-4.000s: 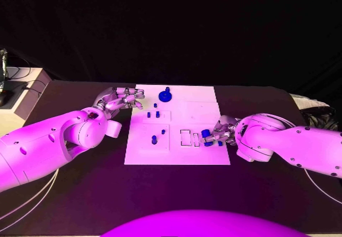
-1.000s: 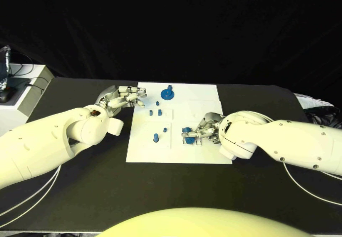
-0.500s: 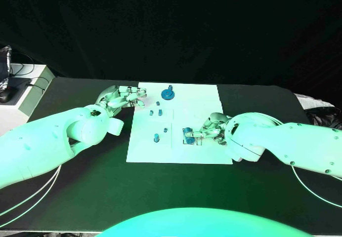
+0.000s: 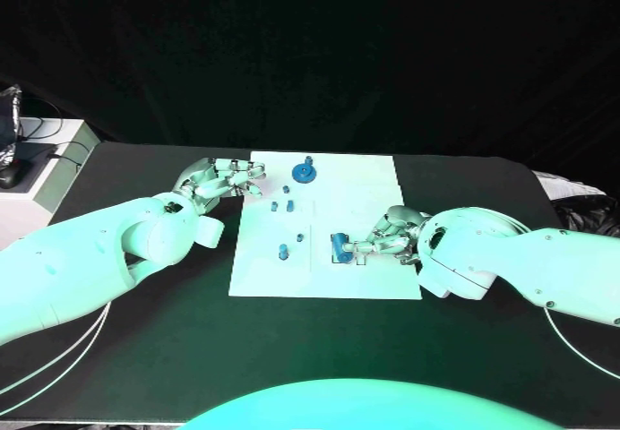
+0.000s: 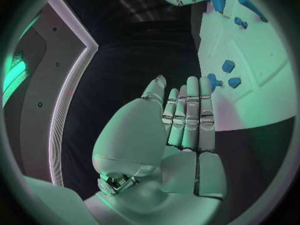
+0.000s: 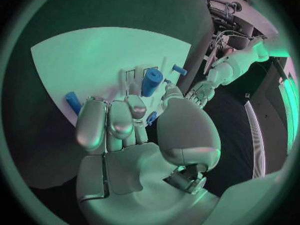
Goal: Assemble the parts on the task board
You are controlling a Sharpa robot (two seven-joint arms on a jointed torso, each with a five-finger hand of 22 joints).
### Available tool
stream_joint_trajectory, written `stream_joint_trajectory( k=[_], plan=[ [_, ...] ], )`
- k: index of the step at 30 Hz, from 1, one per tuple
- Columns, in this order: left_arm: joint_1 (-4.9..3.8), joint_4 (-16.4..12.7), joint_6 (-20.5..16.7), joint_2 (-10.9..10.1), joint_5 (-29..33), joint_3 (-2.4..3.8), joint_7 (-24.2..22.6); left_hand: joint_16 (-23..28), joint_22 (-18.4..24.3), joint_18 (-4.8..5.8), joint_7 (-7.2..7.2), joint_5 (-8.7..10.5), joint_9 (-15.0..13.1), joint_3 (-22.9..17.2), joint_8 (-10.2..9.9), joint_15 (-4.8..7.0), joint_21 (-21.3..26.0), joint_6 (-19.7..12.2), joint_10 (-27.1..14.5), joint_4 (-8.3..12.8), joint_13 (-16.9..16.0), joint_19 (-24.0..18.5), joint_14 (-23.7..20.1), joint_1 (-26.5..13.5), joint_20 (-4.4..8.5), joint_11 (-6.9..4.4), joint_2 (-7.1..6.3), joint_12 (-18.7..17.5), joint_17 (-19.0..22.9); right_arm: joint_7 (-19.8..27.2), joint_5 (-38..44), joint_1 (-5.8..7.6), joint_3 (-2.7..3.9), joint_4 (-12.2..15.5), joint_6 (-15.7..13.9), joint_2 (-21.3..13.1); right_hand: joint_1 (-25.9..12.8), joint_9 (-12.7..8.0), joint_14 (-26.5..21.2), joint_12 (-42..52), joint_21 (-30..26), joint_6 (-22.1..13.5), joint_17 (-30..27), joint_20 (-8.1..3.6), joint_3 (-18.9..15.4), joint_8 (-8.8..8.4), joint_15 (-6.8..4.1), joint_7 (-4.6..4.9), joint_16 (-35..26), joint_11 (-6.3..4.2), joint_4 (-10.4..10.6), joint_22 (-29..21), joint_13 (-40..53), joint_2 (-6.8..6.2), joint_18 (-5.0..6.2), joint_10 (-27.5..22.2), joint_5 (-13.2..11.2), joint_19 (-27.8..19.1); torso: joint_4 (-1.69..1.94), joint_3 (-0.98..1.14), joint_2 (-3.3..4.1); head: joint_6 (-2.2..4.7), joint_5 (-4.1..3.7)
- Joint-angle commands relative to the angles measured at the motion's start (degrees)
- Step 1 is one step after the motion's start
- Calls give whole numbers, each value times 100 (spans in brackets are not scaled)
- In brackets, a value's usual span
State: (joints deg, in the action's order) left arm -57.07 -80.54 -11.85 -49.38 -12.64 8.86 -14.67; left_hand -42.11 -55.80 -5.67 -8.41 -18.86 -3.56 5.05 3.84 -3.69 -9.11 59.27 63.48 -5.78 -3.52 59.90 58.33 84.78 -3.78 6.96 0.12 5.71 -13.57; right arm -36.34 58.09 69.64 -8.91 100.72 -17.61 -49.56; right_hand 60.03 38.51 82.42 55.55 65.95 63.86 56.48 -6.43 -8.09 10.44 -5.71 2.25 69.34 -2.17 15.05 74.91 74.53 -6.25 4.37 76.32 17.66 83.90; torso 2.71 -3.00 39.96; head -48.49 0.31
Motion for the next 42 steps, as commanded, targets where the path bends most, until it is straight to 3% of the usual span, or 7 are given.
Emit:
stream_joint_trajectory(
  k=[1,2,4,9,15,32,42],
  plan=[
    [15,-3,83,12,23,3,-29,-30,8,70,-22,22,-6,30,-8,-4,33,-27,-26,5,-4,14,-32,-13,-24,-5,0,29,9,382,2,-5,2,29,203,-43,333,25,20,45,57,12,17,18,20,50,18,-4,11,10,-427,908,22,202,-83,16,40,243,4,0,7,3,13],
    [19,-3,84,12,23,3,-28,-30,8,70,-22,22,-6,30,-8,-4,33,-27,-26,5,-4,14,-32,-13,-24,-5,0,29,9,447,-11,-7,2,30,216,-54,441,43,20,57,73,18,26,18,-15,66,18,-9,16,5,-736,911,29,332,-86,21,54,242,-2,-1,7,3,17],
    [25,-1,85,13,23,3,-28,-30,8,70,-22,22,-6,30,-8,-4,33,-27,-26,5,-4,14,-32,-13,-24,-5,0,29,9,509,-25,-9,2,26,218,-57,581,60,21,81,81,32,33,15,97,85,13,-12,17,1,-997,912,41,401,-87,37,-18,241,-12,-1,4,3,22],
    [38,0,93,23,23,4,-27,-38,5,70,-21,21,-6,35,-8,-3,47,-19,-25,7,-4,18,-37,-6,-24,-7,10,40,16,567,-45,-16,1,-24,236,-27,719,84,22,115,126,70,54,-2,381,122,-6,-56,27,-31,-1372,921,64,418,-98,67,301,243,-3,-7,3,4,9],
    [47,5,92,25,23,4,-26,-38,5,70,-21,21,-6,35,-8,-3,47,-19,-25,7,-4,18,-37,-6,-24,-7,10,40,16,523,-29,-51,1,-98,123,62,779,71,28,122,150,108,74,-26,412,145,-29,-99,32,-66,-1628,925,76,534,-109,86,744,244,2,-5,1,0,11],
    [52,-5,93,6,23,4,-19,-38,5,70,-21,21,-6,35,-8,-3,47,-19,-25,7,-4,18,-37,-6,-24,-7,10,40,16,369,69,-112,1,-267,7,265,669,103,30,111,165,103,89,-49,359,237,-48,-129,25,-87,-1735,926,86,647,-120,120,736,246,4,-5,6,-28,25],
    [52,-13,97,-14,23,4,1,-43,-3,71,-16,21,-7,36,-6,-4,58,-8,-29,6,-4,21,-42,-2,-24,-7,15,41,23,458,66,-126,1,-247,240,247,733,84,29,103,155,110,85,-40,348,239,-38,-111,12,-72,-1802,925,95,497,-119,104,506,239,-7,-1,10,-45,39]
  ],
)
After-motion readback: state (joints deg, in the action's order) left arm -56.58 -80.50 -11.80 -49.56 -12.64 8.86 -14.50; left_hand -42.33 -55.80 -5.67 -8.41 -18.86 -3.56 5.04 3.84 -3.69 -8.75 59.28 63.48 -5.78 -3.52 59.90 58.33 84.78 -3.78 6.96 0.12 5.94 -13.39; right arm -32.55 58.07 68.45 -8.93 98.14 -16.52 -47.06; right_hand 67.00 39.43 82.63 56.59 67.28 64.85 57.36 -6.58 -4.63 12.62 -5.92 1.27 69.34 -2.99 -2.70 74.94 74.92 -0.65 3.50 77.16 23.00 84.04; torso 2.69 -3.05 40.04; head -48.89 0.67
